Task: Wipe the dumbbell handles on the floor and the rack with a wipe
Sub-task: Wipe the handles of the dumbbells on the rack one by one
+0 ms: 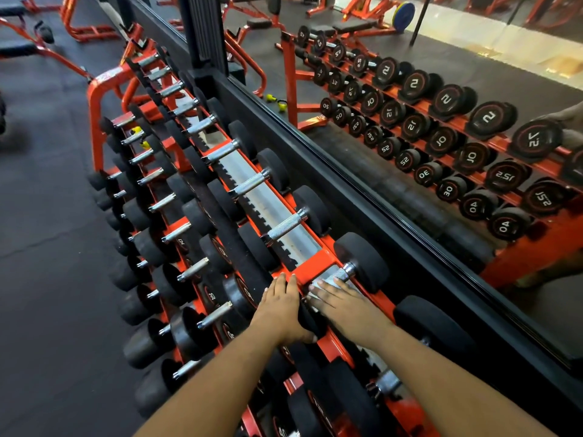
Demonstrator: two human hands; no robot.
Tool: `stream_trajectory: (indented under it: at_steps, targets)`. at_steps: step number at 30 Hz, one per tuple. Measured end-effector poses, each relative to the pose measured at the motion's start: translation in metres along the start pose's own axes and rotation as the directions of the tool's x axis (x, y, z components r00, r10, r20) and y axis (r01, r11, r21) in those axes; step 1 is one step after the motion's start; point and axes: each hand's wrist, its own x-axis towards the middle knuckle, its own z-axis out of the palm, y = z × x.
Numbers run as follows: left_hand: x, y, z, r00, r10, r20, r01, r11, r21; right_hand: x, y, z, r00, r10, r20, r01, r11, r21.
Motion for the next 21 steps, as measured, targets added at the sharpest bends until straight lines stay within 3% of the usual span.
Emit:
stream_trajectory:
  at_steps: [4, 9, 13, 18, 21]
  targets:
    - [0.0, 0.001, -0.001, 1.0, -0.004, 0.004, 0.004, 1.0, 0.005, 0.012, 0.003, -0.006, 0.962, 0.272, -0.023, -0.272, 0.962, 0.026]
    - [-0.001, 0.001, -0.002, 1.0, -0.01, 0.001, 0.01, 1.0, 0.006, 0.025, -0.01, -0.009, 0.999, -0.004, 0.047, 0.0, 0.997, 0.081]
    - [0.0, 0.001, -0.002, 1.0, -0.014, 0.012, 0.014, 1.0, 0.006, 0.015, 0.008, -0.012, 0.963, 0.269, 0.003, -0.269, 0.963, 0.031]
    - [-0.001, 0.001, -0.003, 1.0, -0.008, 0.01, 0.008, 1.0, -0.001, 0.011, -0.004, -0.007, 0.989, 0.127, -0.075, -0.118, 0.987, 0.105]
    - [-0.001, 0.001, -0.003, 1.0, -0.007, 0.009, 0.007, 1.0, 0.016, 0.032, 0.005, -0.023, 0.98, 0.194, 0.035, -0.196, 0.977, 0.083]
